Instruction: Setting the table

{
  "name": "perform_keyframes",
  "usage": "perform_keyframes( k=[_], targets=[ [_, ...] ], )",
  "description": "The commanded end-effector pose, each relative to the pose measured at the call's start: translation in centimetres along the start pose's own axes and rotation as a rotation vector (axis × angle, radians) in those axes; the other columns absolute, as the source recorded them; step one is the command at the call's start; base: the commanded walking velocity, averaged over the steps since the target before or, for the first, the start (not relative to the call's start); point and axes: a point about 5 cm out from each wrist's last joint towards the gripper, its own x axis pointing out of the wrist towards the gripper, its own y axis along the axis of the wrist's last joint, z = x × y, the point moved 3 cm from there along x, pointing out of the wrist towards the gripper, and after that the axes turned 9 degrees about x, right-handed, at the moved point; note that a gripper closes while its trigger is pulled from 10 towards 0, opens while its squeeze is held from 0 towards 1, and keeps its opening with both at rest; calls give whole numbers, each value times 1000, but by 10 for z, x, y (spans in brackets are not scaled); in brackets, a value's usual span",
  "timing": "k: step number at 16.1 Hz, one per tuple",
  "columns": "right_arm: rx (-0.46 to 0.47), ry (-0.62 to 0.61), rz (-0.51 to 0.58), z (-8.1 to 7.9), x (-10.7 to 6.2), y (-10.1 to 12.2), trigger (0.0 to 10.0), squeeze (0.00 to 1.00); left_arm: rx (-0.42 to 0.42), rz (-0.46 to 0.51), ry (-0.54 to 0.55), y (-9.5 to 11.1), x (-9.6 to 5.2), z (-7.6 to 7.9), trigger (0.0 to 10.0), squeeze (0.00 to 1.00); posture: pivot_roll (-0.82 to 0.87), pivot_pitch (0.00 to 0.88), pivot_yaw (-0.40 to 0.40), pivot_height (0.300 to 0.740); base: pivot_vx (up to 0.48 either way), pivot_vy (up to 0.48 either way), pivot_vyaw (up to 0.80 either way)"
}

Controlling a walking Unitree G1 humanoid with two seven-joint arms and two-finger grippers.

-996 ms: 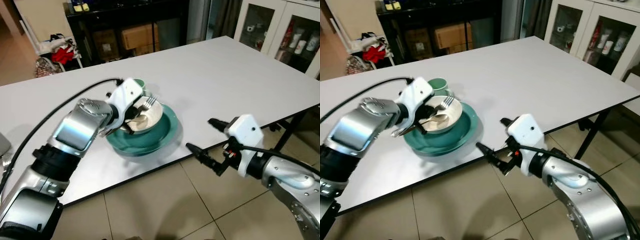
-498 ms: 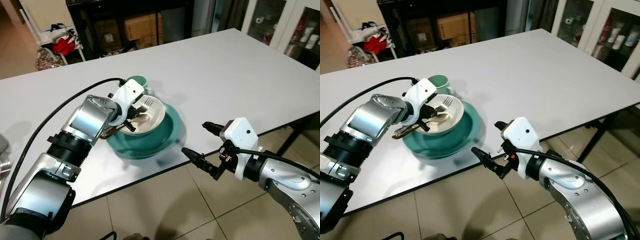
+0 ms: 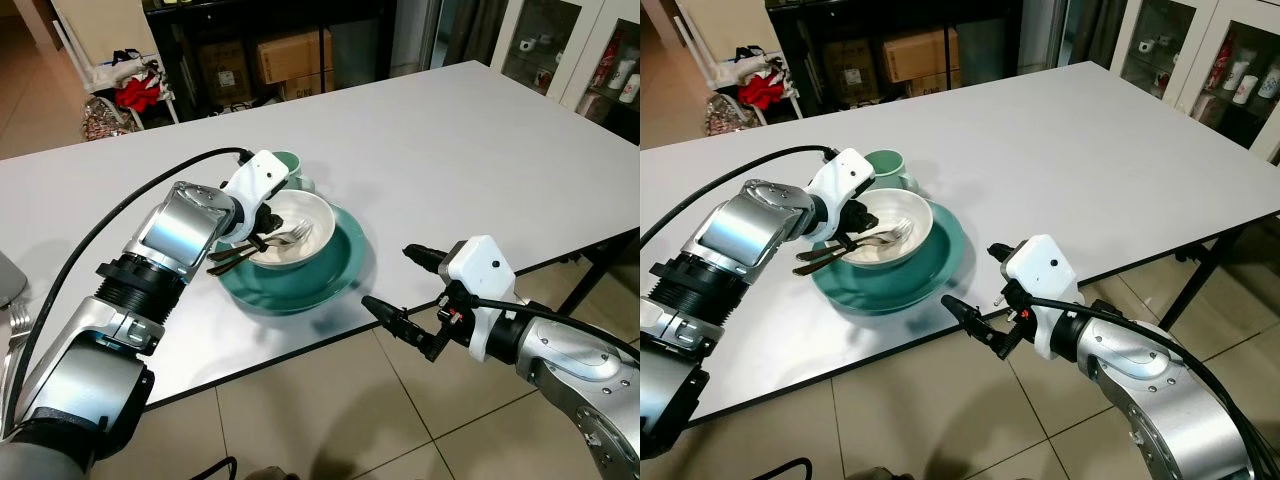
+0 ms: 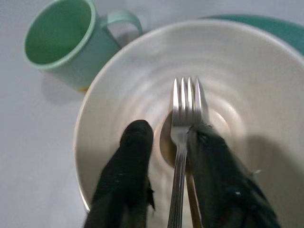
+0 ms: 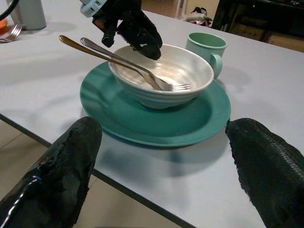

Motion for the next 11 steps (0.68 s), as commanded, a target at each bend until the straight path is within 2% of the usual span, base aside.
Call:
perform_keyframes(
  k=[1,2,3,4,5,6,8,9,10,11],
  targets=[
    [-10,7,25,-4,-3,5,10000,0,-28,135,96,19,-9,-17,10000,1000,-117,0,105,740,0,0,0],
    [19,-26,47,-1,-6,6,10000,0,-100,310,178,36,-21,-29,10000,1000,-112,0,94,740,0,0,0],
    [36,-47,58,1,-9,6,10000,0,-135,377,207,40,-26,-33,10000,1000,-109,0,93,740,0,0,0],
    [69,-130,95,7,-10,7,10000,0,-242,487,299,38,-40,-40,10000,1000,-102,0,88,740,0,0,0],
    [86,-175,110,10,-10,6,10000,0,-271,525,334,32,-46,-39,10000,1000,-102,0,88,740,0,0,0],
    [76,-325,119,18,-12,1,10000,0,-251,568,416,11,-60,-21,10000,973,-105,0,85,740,0,0,0],
    [124,-510,148,30,-21,-7,10000,0,-285,592,504,-10,-71,5,10000,980,-112,0,86,740,0,0,0],
    [128,-538,165,33,-24,-7,10000,0,-307,598,517,-13,-73,9,10000,980,-113,0,85,740,0,0,0],
    [118,-560,169,37,-26,-7,10000,0,-289,598,552,-17,-79,22,10000,973,-104,0,71,740,0,0,0],
    [148,-567,191,39,-26,-5,10000,0,-332,606,558,-18,-81,31,10000,976,-100,0,67,740,0,-364,0]
  ],
)
